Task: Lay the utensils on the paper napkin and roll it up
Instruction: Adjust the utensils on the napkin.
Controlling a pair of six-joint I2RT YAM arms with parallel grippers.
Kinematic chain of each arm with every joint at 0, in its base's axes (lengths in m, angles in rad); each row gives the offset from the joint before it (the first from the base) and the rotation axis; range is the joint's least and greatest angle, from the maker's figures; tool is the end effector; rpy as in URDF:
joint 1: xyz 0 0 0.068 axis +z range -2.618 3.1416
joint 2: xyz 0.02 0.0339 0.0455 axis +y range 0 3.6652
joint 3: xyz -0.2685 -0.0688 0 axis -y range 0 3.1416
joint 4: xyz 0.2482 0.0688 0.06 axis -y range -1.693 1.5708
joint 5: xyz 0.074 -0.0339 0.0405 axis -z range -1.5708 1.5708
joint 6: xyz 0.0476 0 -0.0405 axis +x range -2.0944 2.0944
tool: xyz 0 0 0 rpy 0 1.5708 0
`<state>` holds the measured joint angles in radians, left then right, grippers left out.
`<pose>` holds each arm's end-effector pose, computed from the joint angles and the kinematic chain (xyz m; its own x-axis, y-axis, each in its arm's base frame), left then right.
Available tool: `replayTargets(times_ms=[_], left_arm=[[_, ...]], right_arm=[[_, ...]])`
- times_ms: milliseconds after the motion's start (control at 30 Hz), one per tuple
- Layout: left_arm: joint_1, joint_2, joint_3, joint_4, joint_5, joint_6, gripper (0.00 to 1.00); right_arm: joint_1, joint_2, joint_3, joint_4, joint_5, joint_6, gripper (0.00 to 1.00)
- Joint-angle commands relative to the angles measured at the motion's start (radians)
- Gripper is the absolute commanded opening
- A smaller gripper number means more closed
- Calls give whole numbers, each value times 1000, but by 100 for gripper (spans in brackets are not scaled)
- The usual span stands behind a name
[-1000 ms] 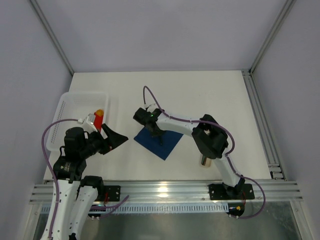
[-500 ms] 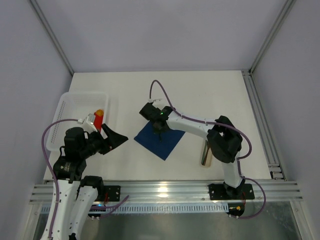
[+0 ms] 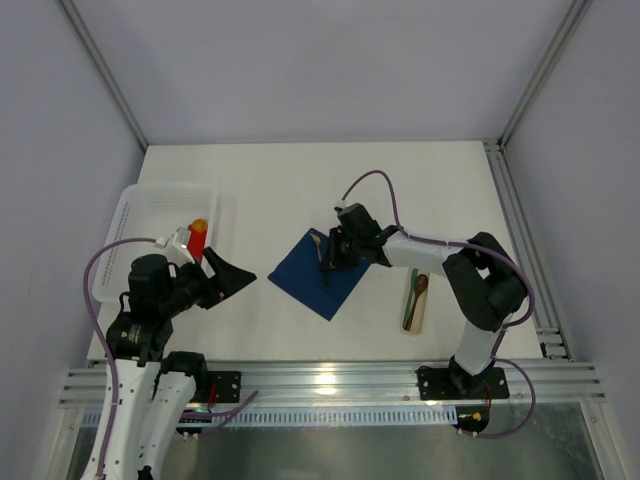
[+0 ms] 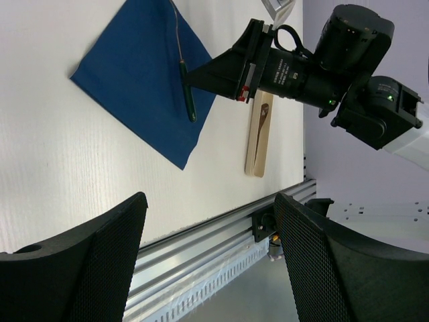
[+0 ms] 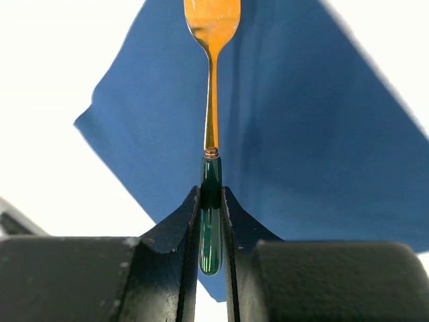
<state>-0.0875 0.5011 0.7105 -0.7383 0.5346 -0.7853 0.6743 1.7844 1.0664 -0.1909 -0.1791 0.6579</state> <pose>0.1115 -0.0341 0.2948 -0.7185 -0.5477 -0.4288 0.0077 0.6102 -0.7922 0.2897 0.2424 0.1625 -0.9155 0.0385 -0.4004 -0.1770 0.8553 0.4870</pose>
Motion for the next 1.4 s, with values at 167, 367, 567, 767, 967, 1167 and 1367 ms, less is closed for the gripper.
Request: replayTargets(times_ms=[167, 367, 567, 767, 967, 1167, 1367], left_arm=[[-3, 2, 23, 13, 13, -9, 78], [-3, 1, 23, 11, 13, -8, 79], [-4, 4, 20, 16, 13, -8, 79], [-3, 4, 18, 16, 15, -8, 78], [-3, 4, 15, 17, 18, -8, 79], [-3, 10, 18, 27, 25, -11, 78], [-3, 8, 17, 25, 25, -11, 79]], right_arm=[[-2, -79, -121, 387, -184, 48, 4], [-32, -53, -148, 453, -218, 95, 4], [-38, -51, -158, 456, -189, 111, 4], [-39, -31, -151, 421, -142, 112, 4], [-39, -33, -148, 366, -85, 101, 4], [-39, -5, -131, 361, -92, 89, 5], [-38, 7, -140, 413, -126, 94, 6]])
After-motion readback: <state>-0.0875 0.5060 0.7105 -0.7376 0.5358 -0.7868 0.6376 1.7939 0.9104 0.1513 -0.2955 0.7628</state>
